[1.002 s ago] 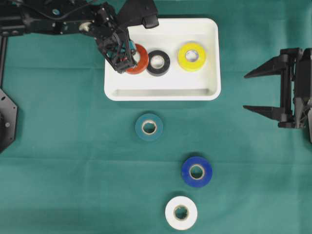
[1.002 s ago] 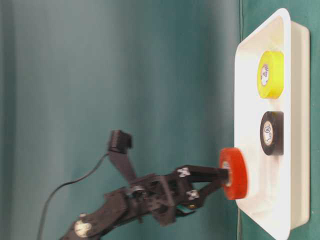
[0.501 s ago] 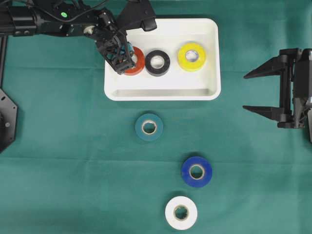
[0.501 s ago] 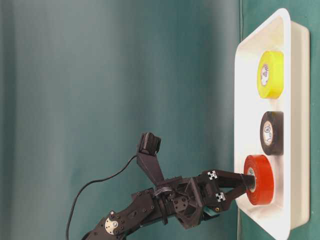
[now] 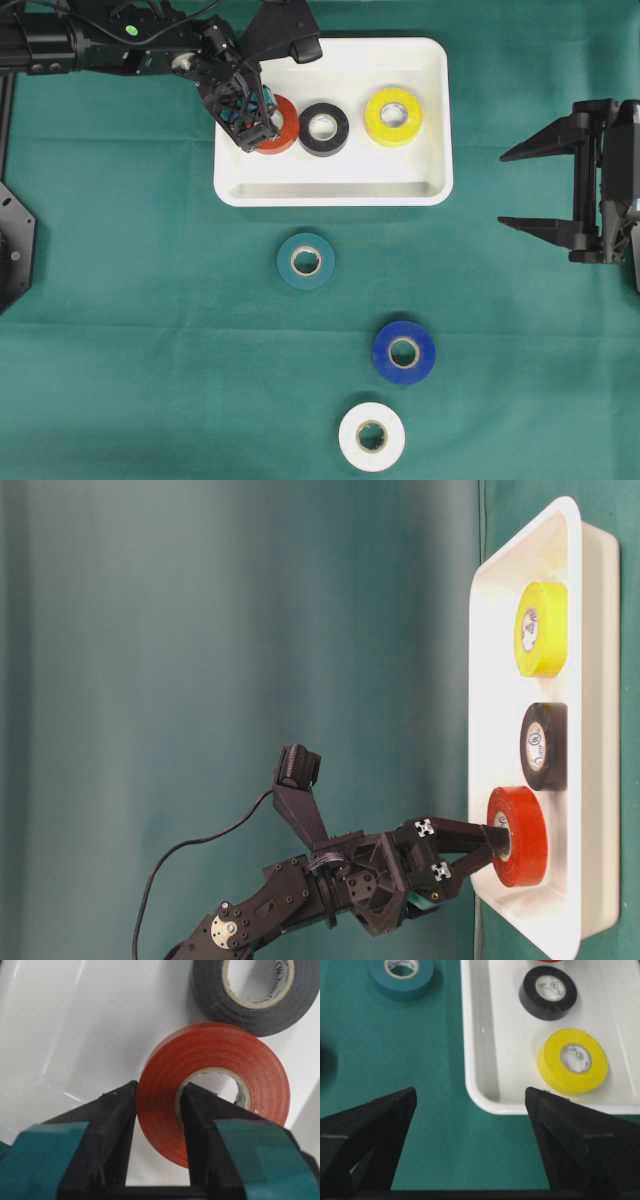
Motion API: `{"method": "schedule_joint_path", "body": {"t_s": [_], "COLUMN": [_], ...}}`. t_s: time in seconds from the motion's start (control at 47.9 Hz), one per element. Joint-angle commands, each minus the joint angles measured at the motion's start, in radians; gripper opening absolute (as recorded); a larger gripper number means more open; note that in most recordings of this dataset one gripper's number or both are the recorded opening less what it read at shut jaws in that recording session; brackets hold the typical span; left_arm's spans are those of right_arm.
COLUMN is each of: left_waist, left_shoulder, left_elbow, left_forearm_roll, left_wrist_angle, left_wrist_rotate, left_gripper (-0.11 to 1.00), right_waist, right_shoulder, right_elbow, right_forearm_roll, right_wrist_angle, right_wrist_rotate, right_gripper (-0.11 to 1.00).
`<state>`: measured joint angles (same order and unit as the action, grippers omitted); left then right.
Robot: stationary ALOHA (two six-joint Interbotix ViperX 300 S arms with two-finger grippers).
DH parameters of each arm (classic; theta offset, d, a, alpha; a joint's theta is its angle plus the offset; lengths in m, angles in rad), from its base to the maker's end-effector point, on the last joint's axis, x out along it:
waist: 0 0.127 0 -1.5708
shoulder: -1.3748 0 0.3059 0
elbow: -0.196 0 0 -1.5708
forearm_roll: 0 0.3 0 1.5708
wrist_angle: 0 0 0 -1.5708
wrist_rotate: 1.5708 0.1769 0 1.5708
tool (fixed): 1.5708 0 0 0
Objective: Pick up the tape from a random location and place it into the white case.
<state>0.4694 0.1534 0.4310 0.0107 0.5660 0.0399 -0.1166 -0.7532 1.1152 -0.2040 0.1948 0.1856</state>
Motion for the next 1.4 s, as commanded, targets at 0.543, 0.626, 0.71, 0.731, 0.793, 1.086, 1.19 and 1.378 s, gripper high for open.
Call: {"method": "schedule_joint_path", "body": {"t_s": [0.543, 0.626, 0.71, 0.731, 0.793, 1.086, 1.19, 1.378], "left_waist": [0.003, 0.003, 0.003, 0.003, 0.003, -0.008, -0.011, -0.011], "left_shoulder": [-0.021, -0.021, -0.021, -0.021, -0.025, -0.087, -0.123, -0.166], "left_elbow": [-0.002, -0.002, -0.002, -0.002, -0.002, -0.012, -0.028, -0.041], "left_forearm_roll": [0.002, 0.0, 0.002, 0.0, 0.002, 0.002, 0.002, 0.0], "left_wrist_angle": [0.002, 0.002, 0.002, 0.002, 0.002, 0.018, 0.052, 0.091], "left_wrist_rotate": [0.061, 0.061, 0.061, 0.061, 0.063, 0.061, 0.063, 0.064], "left_gripper": [0.94, 0.94, 0.94, 0.94, 0.94, 0.94, 0.94, 0.94], "right_waist": [0.002, 0.002, 0.002, 0.002, 0.002, 0.002, 0.002, 0.002], "right_shoulder": [0.002, 0.002, 0.002, 0.002, 0.002, 0.002, 0.002, 0.002], "right_elbow": [-0.028, -0.028, -0.029, -0.029, -0.029, -0.034, -0.038, -0.041], "right_forearm_roll": [-0.002, -0.002, -0.002, -0.002, -0.002, -0.002, -0.002, -0.002], "right_wrist_angle": [-0.005, -0.005, -0.005, -0.005, -0.005, 0.011, 0.018, 0.023], "right_wrist_rotate": [0.002, 0.002, 0.002, 0.002, 0.002, 0.002, 0.002, 0.002], "right_gripper": [0.88, 0.88, 0.88, 0.88, 0.88, 0.88, 0.88, 0.88]}}
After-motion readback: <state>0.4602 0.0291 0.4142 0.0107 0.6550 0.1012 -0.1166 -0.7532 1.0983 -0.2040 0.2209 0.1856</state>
